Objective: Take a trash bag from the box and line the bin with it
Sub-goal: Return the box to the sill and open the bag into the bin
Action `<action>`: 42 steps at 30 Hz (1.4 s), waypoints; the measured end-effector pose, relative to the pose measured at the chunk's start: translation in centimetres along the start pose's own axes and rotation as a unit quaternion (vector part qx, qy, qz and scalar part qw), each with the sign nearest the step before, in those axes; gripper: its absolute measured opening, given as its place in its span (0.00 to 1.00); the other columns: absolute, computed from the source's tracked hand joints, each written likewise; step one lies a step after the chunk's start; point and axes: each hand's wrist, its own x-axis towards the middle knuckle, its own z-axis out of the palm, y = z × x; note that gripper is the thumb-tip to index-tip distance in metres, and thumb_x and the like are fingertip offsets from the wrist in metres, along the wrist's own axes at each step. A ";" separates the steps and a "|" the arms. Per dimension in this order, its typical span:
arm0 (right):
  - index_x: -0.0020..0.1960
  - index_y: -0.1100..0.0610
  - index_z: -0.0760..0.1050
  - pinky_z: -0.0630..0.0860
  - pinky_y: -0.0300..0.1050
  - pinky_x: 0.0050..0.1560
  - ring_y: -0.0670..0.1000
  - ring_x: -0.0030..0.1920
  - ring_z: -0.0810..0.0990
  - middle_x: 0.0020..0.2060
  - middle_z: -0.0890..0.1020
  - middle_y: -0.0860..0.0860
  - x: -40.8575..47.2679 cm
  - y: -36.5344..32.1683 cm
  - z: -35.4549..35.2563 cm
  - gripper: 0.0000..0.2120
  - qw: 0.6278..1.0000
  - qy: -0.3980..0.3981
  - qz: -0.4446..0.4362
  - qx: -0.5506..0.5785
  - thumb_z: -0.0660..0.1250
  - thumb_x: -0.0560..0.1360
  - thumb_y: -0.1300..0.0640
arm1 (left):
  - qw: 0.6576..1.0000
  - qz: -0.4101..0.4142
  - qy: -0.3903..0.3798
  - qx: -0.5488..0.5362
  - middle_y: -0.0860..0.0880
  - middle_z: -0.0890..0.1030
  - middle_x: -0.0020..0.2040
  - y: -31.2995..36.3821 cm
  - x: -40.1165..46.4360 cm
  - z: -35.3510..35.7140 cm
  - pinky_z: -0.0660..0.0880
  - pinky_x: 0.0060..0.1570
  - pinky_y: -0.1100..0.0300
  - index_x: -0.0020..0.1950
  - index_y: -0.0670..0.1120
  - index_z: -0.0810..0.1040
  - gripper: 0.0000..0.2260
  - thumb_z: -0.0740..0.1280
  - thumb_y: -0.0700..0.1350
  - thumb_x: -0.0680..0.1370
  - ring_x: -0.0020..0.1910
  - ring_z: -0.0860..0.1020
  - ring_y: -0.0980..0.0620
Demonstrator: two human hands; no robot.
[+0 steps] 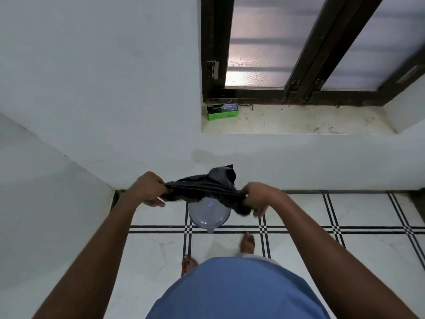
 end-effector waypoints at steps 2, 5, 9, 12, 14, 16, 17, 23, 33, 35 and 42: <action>0.72 0.61 0.81 0.86 0.47 0.36 0.55 0.40 0.92 0.45 0.90 0.55 -0.6 -1.3 -0.2 0.16 0.998 -0.047 -0.007 0.046 0.69 0.85 0.58 | 0.998 0.016 -0.014 -0.055 0.42 0.90 0.43 0.1 0.3 -0.4 0.88 0.38 0.52 0.55 0.40 0.87 0.06 0.74 0.38 0.79 0.37 0.90 0.44; 0.84 0.52 0.70 0.87 0.50 0.50 0.55 0.43 0.90 0.52 0.90 0.55 -1.2 -3.4 -0.7 0.31 0.929 0.313 -0.149 0.130 0.66 0.81 0.63 | 0.927 0.172 0.301 -0.143 0.44 0.90 0.51 1.4 -0.7 -0.8 0.85 0.59 0.52 0.61 0.45 0.86 0.19 0.69 0.35 0.72 0.48 0.89 0.44; 0.83 0.55 0.71 0.78 0.41 0.49 0.51 0.49 0.82 0.56 0.85 0.55 -2.3 -4.8 0.9 0.32 0.735 0.590 -0.312 0.122 0.64 0.80 0.67 | 0.784 0.397 0.474 -0.059 0.41 0.79 0.69 1.3 -4.3 1.6 0.79 0.59 0.54 0.75 0.43 0.75 0.31 0.67 0.29 0.71 0.66 0.80 0.43; 0.79 0.53 0.75 0.81 0.51 0.45 0.61 0.47 0.85 0.54 0.83 0.58 1.1 -2.6 4.7 0.26 0.909 0.385 -0.142 -0.069 0.63 0.82 0.62 | 0.910 0.249 0.262 0.202 0.41 0.82 0.61 -3.4 -0.8 4.6 0.84 0.50 0.43 0.67 0.40 0.79 0.17 0.65 0.35 0.78 0.57 0.83 0.36; 0.70 0.60 0.81 0.87 0.57 0.55 0.63 0.55 0.90 0.58 0.88 0.60 2.6 -0.2 7.6 0.17 0.989 0.017 0.036 -0.146 0.64 0.84 0.59 | 0.956 0.038 -0.035 0.287 0.42 0.87 0.53 -7.1 0.7 6.0 0.86 0.48 0.49 0.63 0.38 0.82 0.14 0.62 0.40 0.82 0.52 0.88 0.39; 0.62 0.63 0.84 0.89 0.56 0.56 0.63 0.55 0.91 0.54 0.90 0.60 2.8 1.1 9.5 0.14 0.981 -0.152 0.098 -0.073 0.66 0.81 0.59 | 0.950 -0.065 -0.191 0.237 0.42 0.89 0.45 -9.9 1.2 6.4 0.85 0.38 0.55 0.57 0.36 0.84 0.14 0.61 0.40 0.83 0.46 0.90 0.42; 0.59 0.62 0.85 0.88 0.53 0.52 0.63 0.54 0.91 0.50 0.90 0.58 2.8 1.1 9.5 0.13 0.989 -0.117 0.086 -0.030 0.65 0.80 0.61 | 0.960 -0.058 -0.171 0.215 0.42 0.89 0.43 -10.4 1.5 5.9 0.85 0.35 0.55 0.54 0.37 0.85 0.13 0.62 0.41 0.82 0.45 0.90 0.42; 0.79 0.51 0.76 0.80 0.47 0.52 0.56 0.52 0.85 0.58 0.88 0.54 1.2 -3.3 5.9 0.30 0.815 0.519 -0.162 0.202 0.63 0.78 0.67 | 0.899 0.234 0.365 -0.055 0.49 0.83 0.48 -6.1 0.1 2.9 0.74 0.45 0.51 0.79 0.46 0.70 0.27 0.65 0.35 0.80 0.41 0.77 0.46; 0.63 0.63 0.86 0.88 0.49 0.52 0.59 0.51 0.90 0.52 0.90 0.60 3.3 1.8 10.6 0.12 0.988 -0.128 0.082 0.002 0.67 0.83 0.63 | 0.973 -0.043 -0.168 0.153 0.40 0.90 0.45 -12.9 2.1 6.0 0.88 0.40 0.52 0.57 0.34 0.85 0.12 0.62 0.36 0.82 0.35 0.87 0.46; 0.57 0.60 0.88 0.82 0.40 0.38 0.54 0.42 0.88 0.44 0.89 0.56 3.7 2.2 10.8 0.12 0.992 -0.012 0.032 0.121 0.68 0.79 0.65 | 0.997 -0.013 -0.070 0.040 0.38 0.90 0.43 -13.1 2.8 6.5 0.89 0.41 0.48 0.53 0.35 0.85 0.07 0.68 0.35 0.80 0.37 0.89 0.44; 0.45 0.57 0.85 0.78 0.45 0.50 0.48 0.42 0.83 0.39 0.86 0.49 2.8 3.4 9.8 0.11 0.933 0.137 -0.048 0.330 0.73 0.72 0.49 | 0.919 -0.009 -0.073 -0.387 0.39 0.89 0.58 -10.3 2.5 6.7 0.87 0.49 0.50 0.63 0.36 0.85 0.11 0.68 0.32 0.82 0.55 0.89 0.40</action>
